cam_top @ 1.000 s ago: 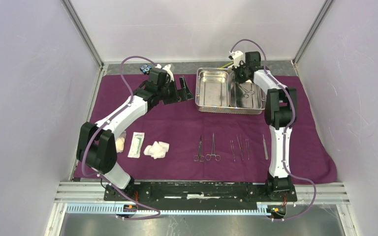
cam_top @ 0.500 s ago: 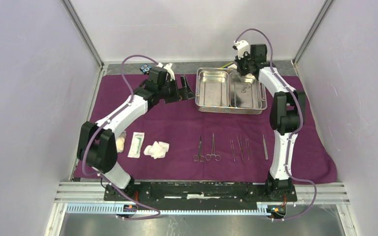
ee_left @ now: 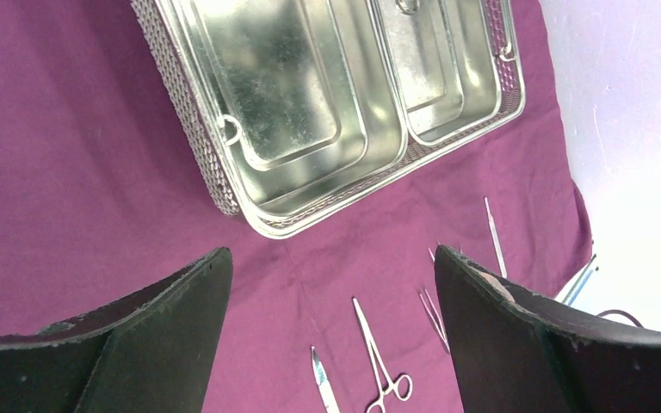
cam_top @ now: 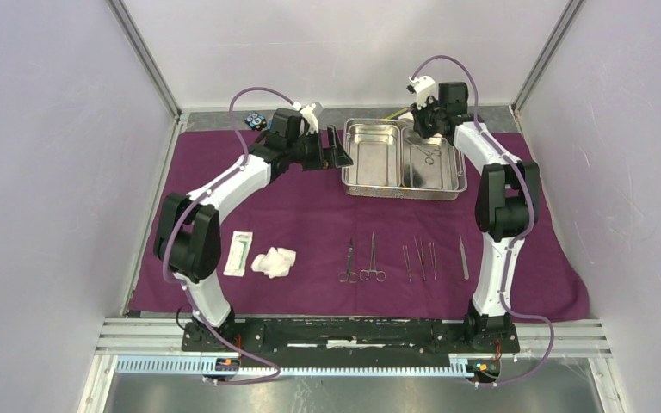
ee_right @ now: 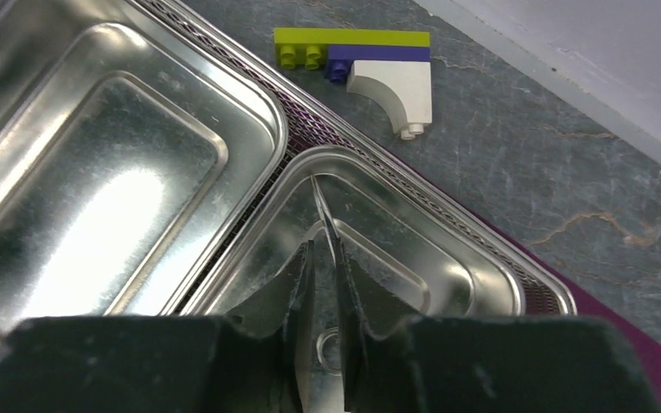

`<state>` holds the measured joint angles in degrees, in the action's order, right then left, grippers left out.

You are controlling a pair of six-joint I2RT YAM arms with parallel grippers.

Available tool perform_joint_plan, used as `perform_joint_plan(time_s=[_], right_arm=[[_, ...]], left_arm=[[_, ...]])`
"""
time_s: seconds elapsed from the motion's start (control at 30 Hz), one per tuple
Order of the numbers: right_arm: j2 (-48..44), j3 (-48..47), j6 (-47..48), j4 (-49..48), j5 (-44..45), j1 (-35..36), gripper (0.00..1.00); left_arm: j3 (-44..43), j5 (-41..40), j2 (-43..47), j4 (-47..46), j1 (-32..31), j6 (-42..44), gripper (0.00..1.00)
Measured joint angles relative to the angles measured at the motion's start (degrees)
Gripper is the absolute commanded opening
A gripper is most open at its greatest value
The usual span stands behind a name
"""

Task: Open and lay out the surgical kit
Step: Pick up the medical item from the container.

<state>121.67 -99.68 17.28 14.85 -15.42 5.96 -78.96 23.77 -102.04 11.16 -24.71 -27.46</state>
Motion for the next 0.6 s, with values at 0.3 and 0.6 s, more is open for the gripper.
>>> perform_joint_plan(time_s=[0.3,0.6], right_arm=[[4.92,-3.96,3.61,1.27,0.13,0.00,0.47],[13.05,-9.09,7.72,5.68,-0.02,0.00,0.47]], left_arm=[[0.55,2.21,0.09,-2.27,-0.07,3.08,0.94],[2.54,2.34,1.38,-2.29,-0.11,5.99,0.94]])
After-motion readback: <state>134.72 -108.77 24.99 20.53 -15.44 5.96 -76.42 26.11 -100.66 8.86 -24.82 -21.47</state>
